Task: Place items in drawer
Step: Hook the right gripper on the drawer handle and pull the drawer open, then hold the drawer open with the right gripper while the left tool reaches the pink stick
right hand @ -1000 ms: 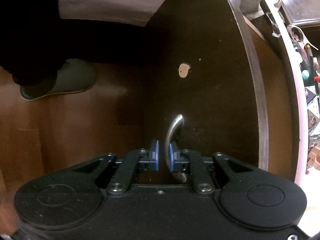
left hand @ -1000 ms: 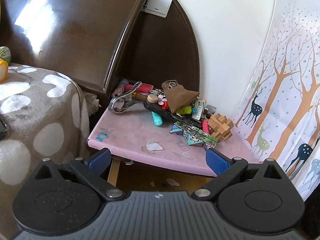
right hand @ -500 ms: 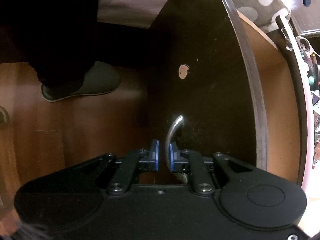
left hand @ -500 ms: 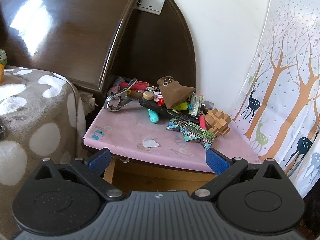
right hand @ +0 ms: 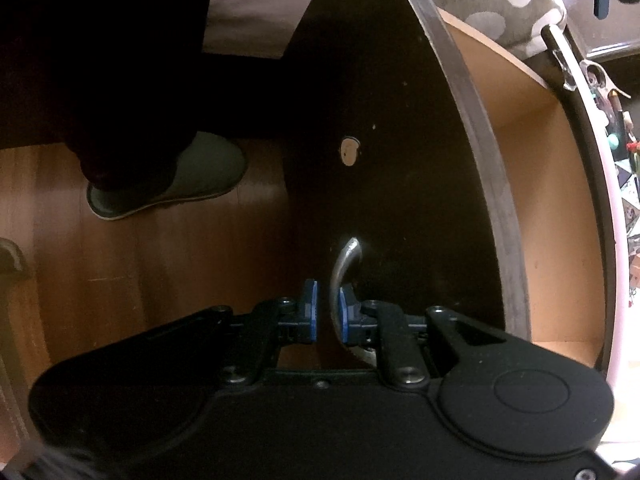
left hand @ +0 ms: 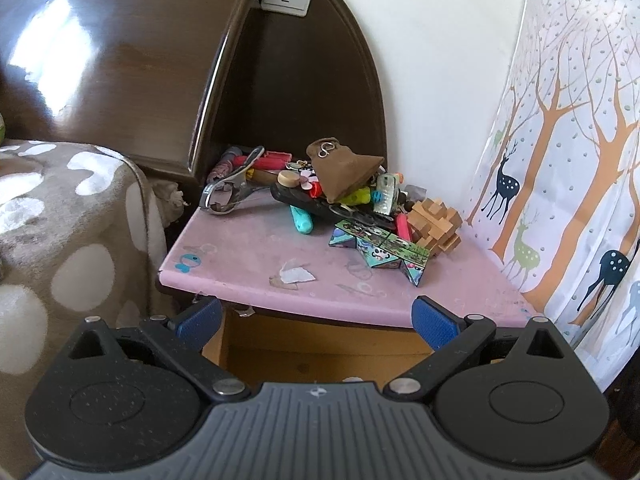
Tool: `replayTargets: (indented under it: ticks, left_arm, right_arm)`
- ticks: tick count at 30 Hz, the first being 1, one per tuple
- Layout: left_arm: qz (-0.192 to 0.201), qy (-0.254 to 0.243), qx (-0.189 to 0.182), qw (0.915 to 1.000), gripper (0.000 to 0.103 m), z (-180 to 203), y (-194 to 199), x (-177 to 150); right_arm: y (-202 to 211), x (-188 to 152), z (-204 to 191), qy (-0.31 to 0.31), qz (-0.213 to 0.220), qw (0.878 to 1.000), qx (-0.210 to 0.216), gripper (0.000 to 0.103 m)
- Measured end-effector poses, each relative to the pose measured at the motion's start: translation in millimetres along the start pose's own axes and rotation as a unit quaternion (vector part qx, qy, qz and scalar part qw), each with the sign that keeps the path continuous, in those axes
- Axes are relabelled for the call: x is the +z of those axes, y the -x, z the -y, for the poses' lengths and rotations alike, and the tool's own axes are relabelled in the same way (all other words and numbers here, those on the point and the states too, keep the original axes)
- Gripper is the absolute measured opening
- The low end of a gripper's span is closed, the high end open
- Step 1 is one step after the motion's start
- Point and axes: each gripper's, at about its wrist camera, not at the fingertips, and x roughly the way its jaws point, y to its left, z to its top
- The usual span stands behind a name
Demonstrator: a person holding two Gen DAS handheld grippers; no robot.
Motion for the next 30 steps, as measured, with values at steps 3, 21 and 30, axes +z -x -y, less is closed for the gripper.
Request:
replayTargets:
  ticks: [3,21,30]
  left_arm:
    - [-0.01,-0.015,0.0,0.9998,0.102,8,-6,-3]
    - [-0.023,-0.001,0.007,0.9997,0.102,58,-30,3]
    - [-0.057,0.0,0.002,0.9984,0.102,93,-89,30]
  right_arm:
    - [5,-4,1,-0.003,0.013,1.0,-0.015,0.019]
    - [5,-3,13,-0.046,0.039,0.998,-0.004,0.023]
    - [4,-1,11,-0.038,0.049,0.998,-0.006,0.024]
